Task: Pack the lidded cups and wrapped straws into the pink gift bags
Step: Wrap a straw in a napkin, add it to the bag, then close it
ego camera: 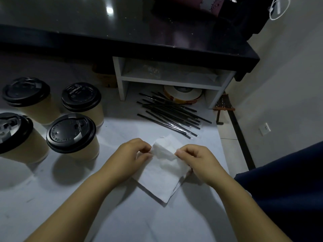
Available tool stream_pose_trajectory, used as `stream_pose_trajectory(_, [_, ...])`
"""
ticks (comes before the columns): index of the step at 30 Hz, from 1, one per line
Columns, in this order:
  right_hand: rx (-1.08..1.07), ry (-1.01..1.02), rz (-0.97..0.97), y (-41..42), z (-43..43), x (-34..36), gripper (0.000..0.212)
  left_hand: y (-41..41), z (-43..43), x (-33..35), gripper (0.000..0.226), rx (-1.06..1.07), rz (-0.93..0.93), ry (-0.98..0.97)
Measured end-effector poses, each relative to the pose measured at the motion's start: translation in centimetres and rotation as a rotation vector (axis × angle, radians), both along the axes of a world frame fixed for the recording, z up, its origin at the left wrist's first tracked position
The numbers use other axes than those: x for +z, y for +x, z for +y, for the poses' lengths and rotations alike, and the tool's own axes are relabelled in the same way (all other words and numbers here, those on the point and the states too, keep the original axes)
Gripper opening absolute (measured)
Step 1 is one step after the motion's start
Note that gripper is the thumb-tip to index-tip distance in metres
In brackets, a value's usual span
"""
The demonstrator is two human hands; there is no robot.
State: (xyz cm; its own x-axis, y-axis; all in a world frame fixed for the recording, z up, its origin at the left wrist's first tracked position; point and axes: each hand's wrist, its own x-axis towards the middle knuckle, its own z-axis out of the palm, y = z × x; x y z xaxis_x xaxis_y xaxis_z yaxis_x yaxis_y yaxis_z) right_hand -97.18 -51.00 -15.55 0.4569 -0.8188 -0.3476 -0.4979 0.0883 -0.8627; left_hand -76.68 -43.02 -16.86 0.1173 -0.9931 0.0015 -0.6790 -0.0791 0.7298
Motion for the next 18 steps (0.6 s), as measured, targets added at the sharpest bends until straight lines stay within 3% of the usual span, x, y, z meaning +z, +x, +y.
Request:
stream_pose_trajectory(4, [-0.031,-0.207,0.240,0.4,-0.5,-1.2,0.008,0.3,0.2,0.4,0.010,-0.056,-0.028,0.059])
stream_pose_trajectory(7, [0.061,-0.294,0.397,1.0,-0.7,-1.7,0.017,0.6,0.4,0.5,0.011,-0.060,-0.039,0.082])
stream_pose_trajectory(18, [0.039,-0.284,0.375,1.5,-0.8,-1.8,0.012,1.2,0.9,0.1,0.007,-0.060,-0.067,0.085])
